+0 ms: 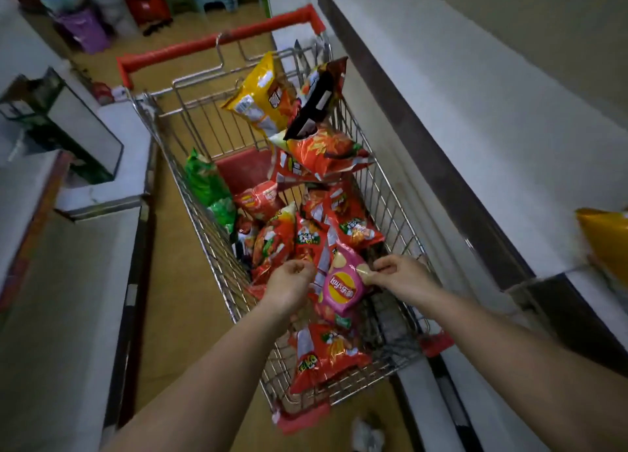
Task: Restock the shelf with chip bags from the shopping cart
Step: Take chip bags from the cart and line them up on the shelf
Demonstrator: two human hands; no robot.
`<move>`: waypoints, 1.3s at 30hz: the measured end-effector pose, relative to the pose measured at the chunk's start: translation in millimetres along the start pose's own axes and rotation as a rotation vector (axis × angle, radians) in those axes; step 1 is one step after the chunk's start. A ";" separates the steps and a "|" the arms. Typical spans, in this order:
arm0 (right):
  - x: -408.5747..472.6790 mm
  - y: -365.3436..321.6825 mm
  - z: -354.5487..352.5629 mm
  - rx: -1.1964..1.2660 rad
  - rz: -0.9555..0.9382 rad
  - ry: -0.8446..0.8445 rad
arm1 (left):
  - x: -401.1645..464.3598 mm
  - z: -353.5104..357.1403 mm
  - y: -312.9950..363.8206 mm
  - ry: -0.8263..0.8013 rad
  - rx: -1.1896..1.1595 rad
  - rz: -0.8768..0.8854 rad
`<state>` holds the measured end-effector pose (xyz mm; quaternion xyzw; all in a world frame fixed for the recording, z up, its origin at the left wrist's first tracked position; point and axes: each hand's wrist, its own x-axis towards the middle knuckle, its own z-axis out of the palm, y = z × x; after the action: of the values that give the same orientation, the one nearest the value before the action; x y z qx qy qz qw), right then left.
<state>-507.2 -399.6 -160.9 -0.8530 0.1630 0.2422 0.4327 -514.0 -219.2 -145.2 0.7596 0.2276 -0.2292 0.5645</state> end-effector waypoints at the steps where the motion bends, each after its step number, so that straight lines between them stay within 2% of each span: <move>1: 9.4 9.3 6.3 0.012 0.033 -0.022 | 7.0 4.3 -4.5 -0.013 0.003 -0.034; 8: 48.7 49.6 43.0 0.088 0.247 -0.096 | 64.4 27.0 -31.8 -0.115 0.099 -0.121; 13: 72.6 61.1 63.5 0.317 0.408 -0.102 | 106.6 35.7 -42.5 -0.175 0.205 -0.162; 18: 96.1 66.4 82.1 0.585 0.471 -0.049 | 144.6 45.2 -50.4 -0.192 0.245 -0.163; 22: 113.0 73.7 95.6 0.698 0.471 0.033 | 160.8 50.9 -58.0 -0.280 0.249 -0.160; 25: 120.9 76.8 101.1 0.729 0.452 0.031 | 168.4 53.8 -64.2 -0.341 0.212 -0.175; 34: 127.4 62.4 100.1 0.795 0.332 0.046 | 178.6 36.1 -62.9 -0.274 0.128 -0.209; 39: 125.1 40.5 90.7 0.927 0.284 -0.002 | 173.3 13.4 -50.2 -0.385 0.065 -0.213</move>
<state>-447.8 -357.2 -303.1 -0.5392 0.3684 0.2016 0.7300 -408.4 -204.0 -291.4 0.6914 0.1872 -0.4356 0.5451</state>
